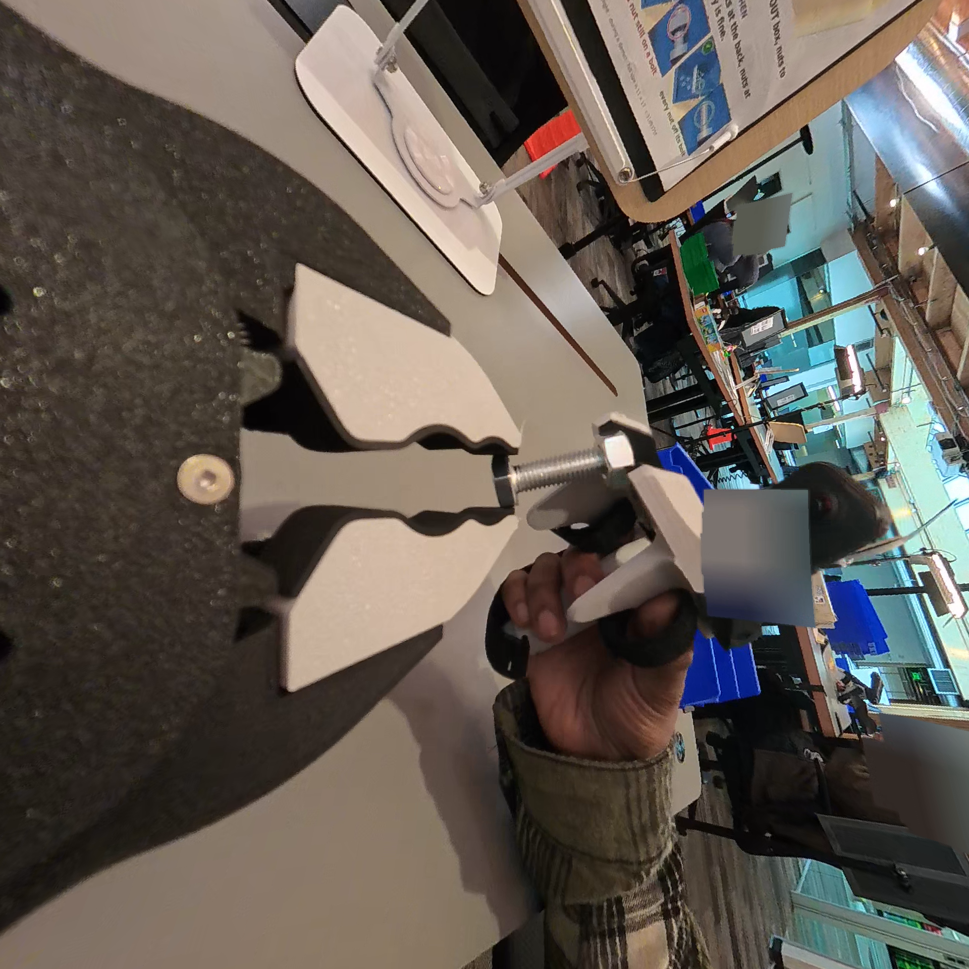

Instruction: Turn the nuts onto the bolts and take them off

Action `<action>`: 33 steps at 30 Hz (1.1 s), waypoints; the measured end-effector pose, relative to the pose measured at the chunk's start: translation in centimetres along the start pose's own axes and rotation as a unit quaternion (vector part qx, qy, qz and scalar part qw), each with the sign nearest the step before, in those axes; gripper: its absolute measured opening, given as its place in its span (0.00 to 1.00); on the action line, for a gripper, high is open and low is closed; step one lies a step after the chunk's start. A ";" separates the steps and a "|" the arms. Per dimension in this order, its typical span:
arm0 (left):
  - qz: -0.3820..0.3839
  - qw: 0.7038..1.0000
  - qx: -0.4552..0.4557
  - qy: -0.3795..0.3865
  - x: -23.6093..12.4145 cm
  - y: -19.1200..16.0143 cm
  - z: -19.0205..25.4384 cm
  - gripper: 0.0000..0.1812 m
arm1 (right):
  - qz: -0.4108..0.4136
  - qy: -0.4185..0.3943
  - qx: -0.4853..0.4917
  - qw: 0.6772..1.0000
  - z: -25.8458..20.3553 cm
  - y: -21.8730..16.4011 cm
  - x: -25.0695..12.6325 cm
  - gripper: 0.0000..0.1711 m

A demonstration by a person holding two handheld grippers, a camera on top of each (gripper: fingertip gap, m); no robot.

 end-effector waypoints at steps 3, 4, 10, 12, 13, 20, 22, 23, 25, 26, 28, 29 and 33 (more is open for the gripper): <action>-0.004 1.000 -0.003 -0.004 0.1 0.0 0.0 0.10 | 0.008 0.004 0.014 1.000 0.2 -0.2 -0.2 0.10; -0.007 1.000 -0.002 -0.005 0.1 -0.1 0.0 0.10 | 0.006 0.001 0.012 1.000 0.2 -0.2 -0.2 0.10; -0.019 1.000 -0.010 -0.013 0.4 -0.3 0.0 0.10 | -0.024 -0.022 -0.030 0.999 0.0 -0.1 -0.4 0.10; -0.019 1.000 -0.011 -0.015 0.4 -0.3 0.0 0.10 | -0.029 -0.023 -0.040 0.999 -0.1 -0.1 -0.5 0.10; -0.018 1.000 -0.010 -0.014 0.4 -0.3 0.1 0.10 | -0.027 -0.023 -0.038 0.999 0.0 -0.1 -0.5 0.10; -0.023 1.000 -0.002 -0.003 0.5 -0.4 0.1 0.10 | -0.018 -0.040 -0.036 0.998 -0.1 -0.3 -0.6 0.10; -0.023 1.000 -0.001 -0.001 0.5 -0.4 0.1 0.10 | -0.014 -0.046 -0.030 0.998 -0.2 -0.3 -0.5 0.10; -0.021 1.000 0.000 0.000 0.4 -0.4 0.1 0.10 | -0.009 -0.045 -0.023 0.999 -0.2 -0.3 -0.5 0.10; -0.015 1.000 0.000 0.002 0.3 -0.3 0.1 0.10 | 0.001 -0.042 -0.008 0.999 -0.1 -0.3 -0.5 0.10; -0.014 1.000 0.000 0.003 0.3 -0.2 0.1 0.10 | 0.005 -0.038 -0.004 0.999 -0.2 -0.3 -0.4 0.10; -0.012 1.000 0.000 0.004 0.3 -0.2 0.1 0.10 | 0.009 -0.036 -0.005 0.999 -0.2 -0.4 -0.3 0.10; -0.011 1.000 -0.003 0.003 0.3 -0.2 0.1 0.10 | 0.009 -0.037 -0.009 0.999 -0.3 -0.4 -0.3 0.10; -0.015 1.000 -0.013 -0.004 0.4 -0.4 0.1 0.10 | -0.002 -0.044 -0.012 0.999 -0.4 -0.4 -0.2 0.10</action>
Point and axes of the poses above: each gripper's, where its closed fingertips meet, x out along the fingers, y out of its top, z = x × y across the jaws, the point moved 9 cm from there along -x, back along the fingers, and after that the axes turned 11 degrees about y, right-handed, at the moved point
